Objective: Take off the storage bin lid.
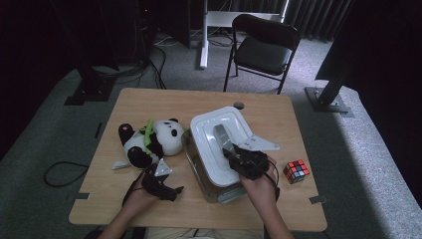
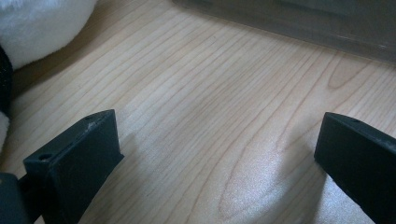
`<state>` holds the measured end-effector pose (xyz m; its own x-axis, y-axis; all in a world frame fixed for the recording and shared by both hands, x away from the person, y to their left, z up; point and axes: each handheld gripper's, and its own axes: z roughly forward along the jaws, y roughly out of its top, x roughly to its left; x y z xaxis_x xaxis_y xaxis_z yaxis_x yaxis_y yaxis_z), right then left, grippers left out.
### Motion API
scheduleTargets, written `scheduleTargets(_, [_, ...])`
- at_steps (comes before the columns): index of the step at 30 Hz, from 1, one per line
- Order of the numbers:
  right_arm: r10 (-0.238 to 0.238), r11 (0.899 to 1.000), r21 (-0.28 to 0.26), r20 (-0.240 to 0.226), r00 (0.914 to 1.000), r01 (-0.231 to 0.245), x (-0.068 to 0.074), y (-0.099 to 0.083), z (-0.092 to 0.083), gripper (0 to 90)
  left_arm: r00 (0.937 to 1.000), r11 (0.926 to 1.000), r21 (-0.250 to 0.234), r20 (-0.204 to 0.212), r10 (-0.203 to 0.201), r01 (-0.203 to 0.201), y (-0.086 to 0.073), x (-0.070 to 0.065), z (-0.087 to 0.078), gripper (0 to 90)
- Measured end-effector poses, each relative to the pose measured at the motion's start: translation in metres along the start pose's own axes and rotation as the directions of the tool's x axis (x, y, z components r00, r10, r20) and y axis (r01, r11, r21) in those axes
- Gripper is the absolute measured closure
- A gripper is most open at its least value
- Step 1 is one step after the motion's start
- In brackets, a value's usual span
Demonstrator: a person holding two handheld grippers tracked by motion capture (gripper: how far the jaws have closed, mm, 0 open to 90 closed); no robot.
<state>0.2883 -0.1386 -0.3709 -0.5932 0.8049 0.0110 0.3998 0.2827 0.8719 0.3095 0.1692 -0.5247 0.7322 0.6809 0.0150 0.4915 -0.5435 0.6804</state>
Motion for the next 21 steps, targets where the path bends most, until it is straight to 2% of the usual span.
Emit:
scheduleTargets(6, [0.028,0.999,-0.03,0.058,0.9979,-0.026,-0.022,0.006,-0.003,67.9,1.0,1.0,0.001,0.001,0.0,0.0,0.0,0.0,0.0,0.8])
scheduleTargets(11, [0.065,0.997,-0.056,0.114,0.9914,-0.059,-0.044,0.007,-0.007,67.9,1.0,1.0,0.001,0.0,0.001,-0.001,0.0,0.0,0.0,0.8])
scheduleTargets(16, [0.1,0.993,-0.072,0.183,0.978,-0.088,-0.069,0.006,-0.009,67.9,1.0,1.0,0.001,0.0,0.0,0.0,0.0,0.0,0.0,0.8])
scheduleTargets(21, [0.139,0.989,-0.075,0.232,0.9629,-0.124,-0.095,0.0,-0.007,67.9,1.0,1.0,0.0,0.0,-0.001,0.001,0.0,0.0,0.0,0.8])
